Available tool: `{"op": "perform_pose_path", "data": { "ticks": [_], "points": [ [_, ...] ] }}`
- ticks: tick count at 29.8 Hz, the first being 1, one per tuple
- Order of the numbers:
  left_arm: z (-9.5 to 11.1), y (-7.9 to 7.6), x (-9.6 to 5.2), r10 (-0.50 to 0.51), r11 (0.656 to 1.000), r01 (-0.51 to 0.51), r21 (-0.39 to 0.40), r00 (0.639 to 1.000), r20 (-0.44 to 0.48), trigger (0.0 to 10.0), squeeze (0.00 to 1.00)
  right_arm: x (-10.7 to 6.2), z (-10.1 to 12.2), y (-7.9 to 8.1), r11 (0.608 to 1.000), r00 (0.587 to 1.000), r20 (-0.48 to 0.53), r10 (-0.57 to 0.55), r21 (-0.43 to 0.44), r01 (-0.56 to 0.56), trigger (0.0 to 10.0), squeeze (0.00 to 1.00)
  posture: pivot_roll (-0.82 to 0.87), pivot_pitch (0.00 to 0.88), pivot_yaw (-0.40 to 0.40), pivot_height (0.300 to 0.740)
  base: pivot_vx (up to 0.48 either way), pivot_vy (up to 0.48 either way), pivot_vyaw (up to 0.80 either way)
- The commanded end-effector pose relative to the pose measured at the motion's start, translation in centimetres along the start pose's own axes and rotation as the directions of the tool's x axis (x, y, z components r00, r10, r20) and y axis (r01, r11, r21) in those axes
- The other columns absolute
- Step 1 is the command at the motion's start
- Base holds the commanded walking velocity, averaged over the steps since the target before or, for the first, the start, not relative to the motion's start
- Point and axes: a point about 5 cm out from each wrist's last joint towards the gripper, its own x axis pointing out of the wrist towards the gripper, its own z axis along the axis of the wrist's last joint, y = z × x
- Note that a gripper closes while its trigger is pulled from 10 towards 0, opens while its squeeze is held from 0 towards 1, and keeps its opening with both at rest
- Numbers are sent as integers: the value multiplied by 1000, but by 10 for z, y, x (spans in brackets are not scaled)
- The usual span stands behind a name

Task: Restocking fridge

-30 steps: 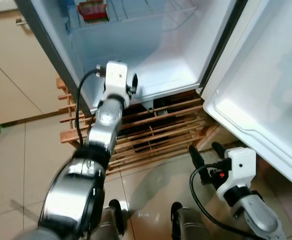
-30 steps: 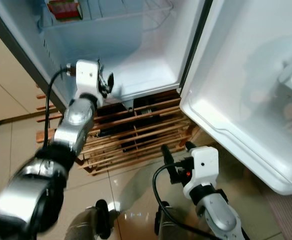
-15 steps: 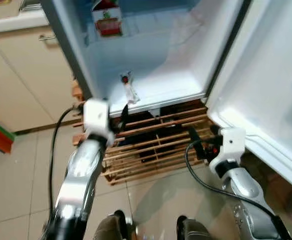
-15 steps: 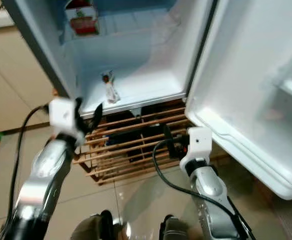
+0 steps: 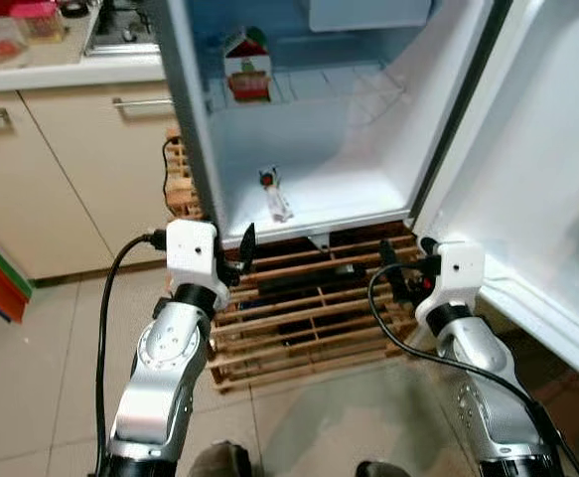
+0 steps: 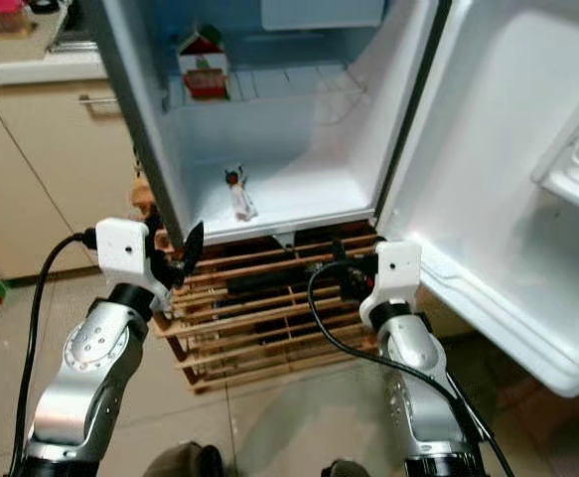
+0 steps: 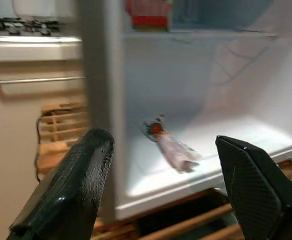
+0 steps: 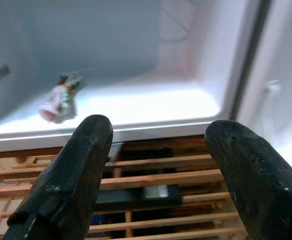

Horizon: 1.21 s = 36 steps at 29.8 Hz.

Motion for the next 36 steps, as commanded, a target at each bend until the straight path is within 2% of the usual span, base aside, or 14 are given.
{"op": "perform_pose_path", "data": {
  "ticks": [1, 7, 10, 14, 23, 36],
  "points": [
    [-2, 2, 2, 14, 1000, -14, 14, 1000, -11, 10000, 0, 2, 3, -1, 1000, 1000, 22, 3, -11, -2, 10000, 0, -56, 40, 6, 740, 0, 0, 0],
    [-1, -1, 12, 0, 998, 2, 66, 1000, -30, 10000, 0, 4, 2, -2, 1000, 999, 32, -11, -9, 11, 10000, 0, -68, 35, 25, 740, 0, 0, 0],
    [-6, -3, 17, -16, 996, 22, 86, 997, -77, 10000, 0, 4, 2, -2, 1000, 999, 37, -16, -4, 16, 10000, 0, -73, 36, 32, 740, 0, 0, 0],
    [-5, -7, 23, -28, 993, 36, 112, 997, -70, 10000, 0, 4, 1, -1, 1000, 999, 41, -18, -2, 18, 10000, 0, -79, 37, 34, 740, 0, 0, 0],
    [-4, -12, 28, -34, 996, 39, 79, 997, -67, 10000, 0, 5, 1, -1, 1000, 999, 43, -18, -4, 18, 10000, 0, -87, 35, 32, 740, -340, 0, 0],
    [-2, -15, 30, -41, 995, 45, 91, 998, -44, 10000, 0, 3, 0, 6, 1000, 999, 44, 5, 0, -5, 10000, 0, -93, 38, 37, 740, 0, 0, 0]
  ]
}}
